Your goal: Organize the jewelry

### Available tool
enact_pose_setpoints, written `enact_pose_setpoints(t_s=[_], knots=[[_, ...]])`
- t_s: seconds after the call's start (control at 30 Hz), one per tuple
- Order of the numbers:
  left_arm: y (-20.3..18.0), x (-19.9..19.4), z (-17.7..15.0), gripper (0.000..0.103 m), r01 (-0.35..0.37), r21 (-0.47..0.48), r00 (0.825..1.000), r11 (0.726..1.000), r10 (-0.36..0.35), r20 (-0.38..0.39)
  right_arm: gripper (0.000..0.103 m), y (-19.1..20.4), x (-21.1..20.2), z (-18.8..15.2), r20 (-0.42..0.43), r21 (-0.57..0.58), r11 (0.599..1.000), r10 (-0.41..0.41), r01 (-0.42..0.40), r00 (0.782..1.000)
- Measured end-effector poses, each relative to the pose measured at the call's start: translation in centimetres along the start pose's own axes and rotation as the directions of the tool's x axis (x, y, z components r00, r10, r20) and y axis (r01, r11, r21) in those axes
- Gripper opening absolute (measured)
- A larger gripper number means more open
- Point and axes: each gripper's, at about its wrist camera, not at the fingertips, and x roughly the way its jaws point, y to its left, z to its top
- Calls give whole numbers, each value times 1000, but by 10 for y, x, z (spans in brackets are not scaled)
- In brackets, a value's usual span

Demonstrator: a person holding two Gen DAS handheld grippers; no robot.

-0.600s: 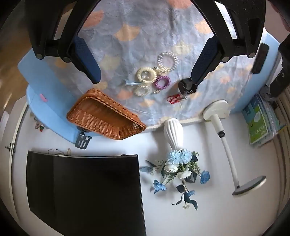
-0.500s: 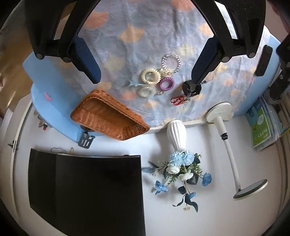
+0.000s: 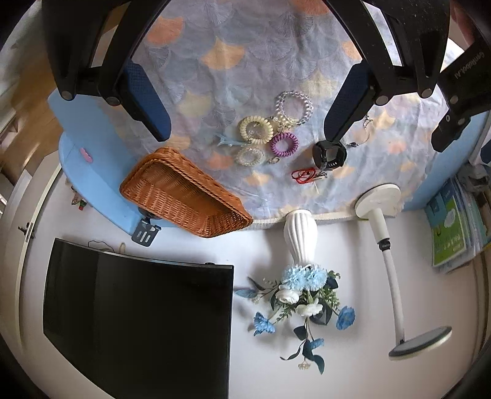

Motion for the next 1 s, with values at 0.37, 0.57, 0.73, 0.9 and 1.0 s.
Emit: enact_pose_setpoints(t_s=[0.37, 0.57, 0.73, 0.9, 1.0], knots=[[-1, 31, -8, 100, 3, -1, 999, 1000, -4, -50, 101, 10, 17, 2, -41, -59, 994, -96, 93, 995], [-3, 34, -8, 100, -28, 50, 999, 998, 30, -33, 101, 11, 23, 5, -8, -13, 996, -84, 84, 996], [1, 38, -2, 100, -111, 80, 994, 991, 112, -12, 101, 12, 31, 6, -41, -24, 996, -86, 85, 995], [-9, 43, 5, 100, -65, 88, 997, 994, 68, -35, 101, 10, 39, 12, -44, -25, 997, -74, 73, 996], [-20, 47, 5, 100, -62, 121, 997, 991, 68, -42, 101, 8, 43, 14, -32, -23, 997, -68, 67, 997]])
